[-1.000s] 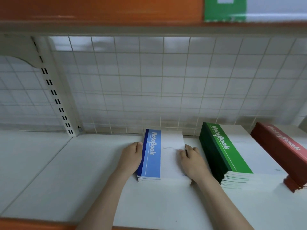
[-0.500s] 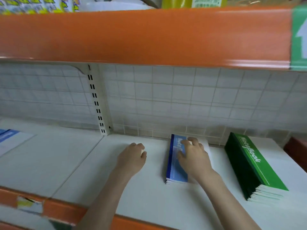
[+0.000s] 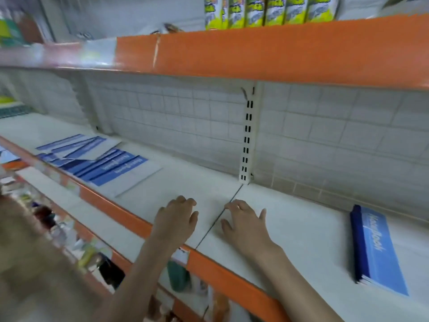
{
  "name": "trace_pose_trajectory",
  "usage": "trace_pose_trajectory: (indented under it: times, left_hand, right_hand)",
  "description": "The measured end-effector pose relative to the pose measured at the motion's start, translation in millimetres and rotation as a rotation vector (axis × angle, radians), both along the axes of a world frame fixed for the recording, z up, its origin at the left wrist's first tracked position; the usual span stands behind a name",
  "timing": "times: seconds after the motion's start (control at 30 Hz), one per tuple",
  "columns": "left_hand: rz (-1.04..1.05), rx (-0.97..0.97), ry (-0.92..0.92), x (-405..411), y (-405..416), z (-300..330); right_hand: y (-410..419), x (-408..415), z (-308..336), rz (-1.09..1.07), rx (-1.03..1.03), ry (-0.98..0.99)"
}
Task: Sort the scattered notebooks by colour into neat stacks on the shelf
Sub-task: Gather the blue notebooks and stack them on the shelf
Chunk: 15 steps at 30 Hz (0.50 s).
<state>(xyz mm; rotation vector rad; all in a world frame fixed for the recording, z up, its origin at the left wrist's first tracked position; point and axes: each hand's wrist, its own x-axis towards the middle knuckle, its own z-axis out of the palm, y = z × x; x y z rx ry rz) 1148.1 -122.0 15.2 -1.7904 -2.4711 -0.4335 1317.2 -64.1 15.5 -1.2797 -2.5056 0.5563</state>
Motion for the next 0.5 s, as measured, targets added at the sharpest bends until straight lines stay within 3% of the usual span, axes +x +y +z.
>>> trace_pose_trajectory:
  times: [0.5]
  left_hand:
    - [0.212, -0.039, -0.006, -188, -106, -14]
  right_hand:
    - [-64, -215, -11, 0.266, 0.055, 0.011]
